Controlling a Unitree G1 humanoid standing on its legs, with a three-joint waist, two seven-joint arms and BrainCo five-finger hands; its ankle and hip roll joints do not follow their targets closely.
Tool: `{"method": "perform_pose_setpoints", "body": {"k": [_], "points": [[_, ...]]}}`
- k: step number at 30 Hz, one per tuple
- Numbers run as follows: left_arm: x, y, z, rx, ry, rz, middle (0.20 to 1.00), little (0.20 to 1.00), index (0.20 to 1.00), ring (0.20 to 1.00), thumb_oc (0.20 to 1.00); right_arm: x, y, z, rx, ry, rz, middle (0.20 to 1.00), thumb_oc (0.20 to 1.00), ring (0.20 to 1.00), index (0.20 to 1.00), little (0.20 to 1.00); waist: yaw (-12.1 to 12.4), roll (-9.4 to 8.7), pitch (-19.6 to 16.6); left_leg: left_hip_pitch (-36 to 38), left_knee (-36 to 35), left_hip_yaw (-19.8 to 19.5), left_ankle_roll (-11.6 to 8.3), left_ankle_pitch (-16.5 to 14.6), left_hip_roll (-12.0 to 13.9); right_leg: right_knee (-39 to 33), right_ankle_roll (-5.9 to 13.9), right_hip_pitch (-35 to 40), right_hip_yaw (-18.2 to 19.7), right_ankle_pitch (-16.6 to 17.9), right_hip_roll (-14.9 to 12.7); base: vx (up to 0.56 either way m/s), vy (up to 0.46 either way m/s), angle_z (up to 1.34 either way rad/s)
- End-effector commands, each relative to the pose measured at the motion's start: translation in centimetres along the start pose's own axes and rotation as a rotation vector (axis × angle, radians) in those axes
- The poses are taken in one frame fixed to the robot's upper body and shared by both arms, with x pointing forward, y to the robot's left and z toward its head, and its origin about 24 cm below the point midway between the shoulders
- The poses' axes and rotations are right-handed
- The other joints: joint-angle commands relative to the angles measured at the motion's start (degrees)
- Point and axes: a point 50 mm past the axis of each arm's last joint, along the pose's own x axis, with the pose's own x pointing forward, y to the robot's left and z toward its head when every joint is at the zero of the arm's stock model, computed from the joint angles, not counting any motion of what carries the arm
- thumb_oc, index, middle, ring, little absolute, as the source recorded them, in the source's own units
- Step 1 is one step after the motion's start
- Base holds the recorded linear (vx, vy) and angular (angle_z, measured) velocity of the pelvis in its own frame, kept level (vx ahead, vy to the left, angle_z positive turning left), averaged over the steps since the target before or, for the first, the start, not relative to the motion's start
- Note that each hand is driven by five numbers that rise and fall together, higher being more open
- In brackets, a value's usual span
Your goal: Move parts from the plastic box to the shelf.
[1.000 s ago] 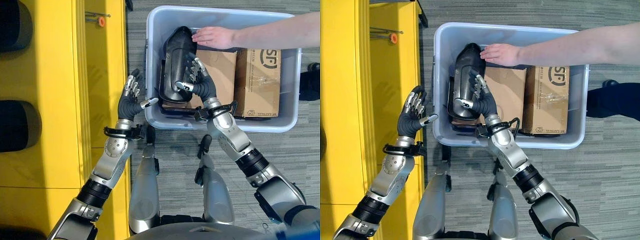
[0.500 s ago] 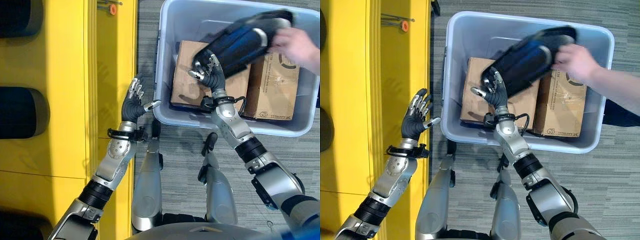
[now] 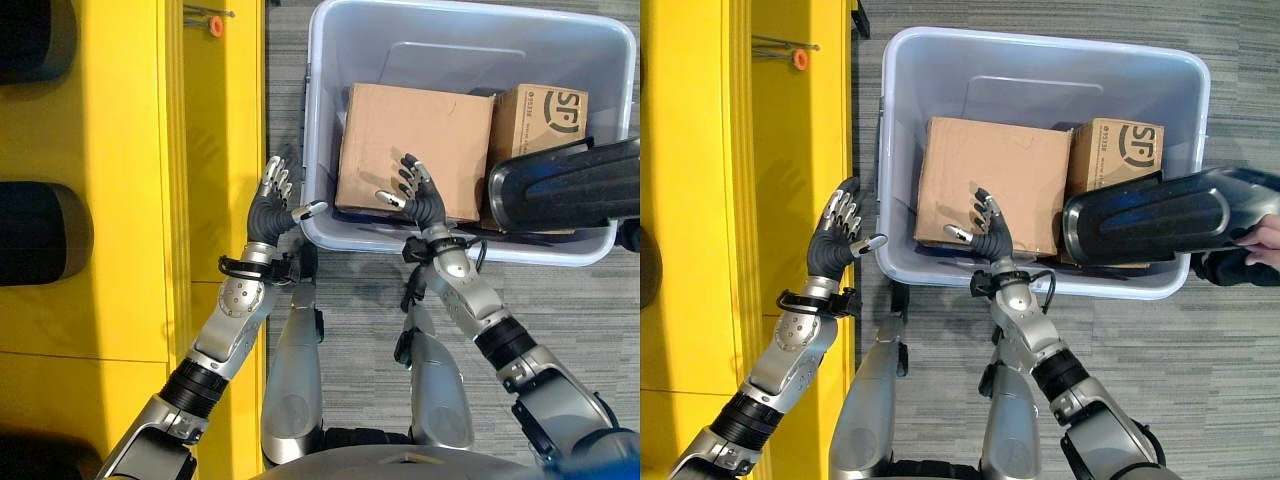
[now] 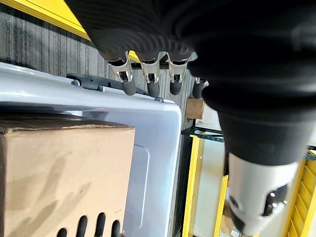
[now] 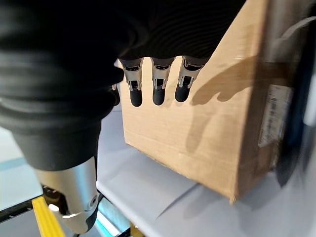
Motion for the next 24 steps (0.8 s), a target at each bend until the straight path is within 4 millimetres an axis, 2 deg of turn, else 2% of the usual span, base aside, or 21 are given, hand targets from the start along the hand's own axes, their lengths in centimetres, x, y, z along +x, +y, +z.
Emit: {"method": "perform_pose_setpoints", "body": {"k": [1, 10, 24], "points": [[-0.5, 0.6, 1.2, 0.022, -0.074, 0.006, 1.0, 1.0, 1.0, 1.0, 1.0, -0.5, 0.6, 1.7, 0.102, -0.106, 0.042, 1.0, 1.0, 1.0, 1.0, 1.0, -0.6, -1.62, -2.5, 1.5, -0.2, -0.6, -0.28, -1.1, 2.2, 5.2, 1.9, 1.1, 3.4, -6.4, -3.7, 0.0, 0.0, 0.0], [-0.8, 0.9, 0.8, 0.035, -0.047, -0.004, 1.0, 1.0, 1.0, 1.0, 1.0, -2.1, 0.5, 2.0, 0.165, -0.132, 0.075, 1.0, 1.0, 1.0, 1.0, 1.0, -1.7, -2.19, -4.8, 3.3, -1.1, 0.1, -0.4, -1.1, 2.2, 2.6, 2.17, 2.6, 4.3, -5.2, -3.3, 0.0, 0.0, 0.0], [-1.0, 1.1, 0.2, 0.043, -0.014, -0.019, 1.0, 1.0, 1.0, 1.0, 1.0, -2.8, 1.0, 2.5, 0.234, -0.156, 0.11, 1.0, 1.0, 1.0, 1.0, 1.0, -3.2, -2.91, -8.3, 4.1, -0.7, 1.7, -0.48, -1.6, 2.2, 0.0, 2.53, 2.7, 6.2, -3.3, -3.0, 0.0, 0.002, -0.05]]}}
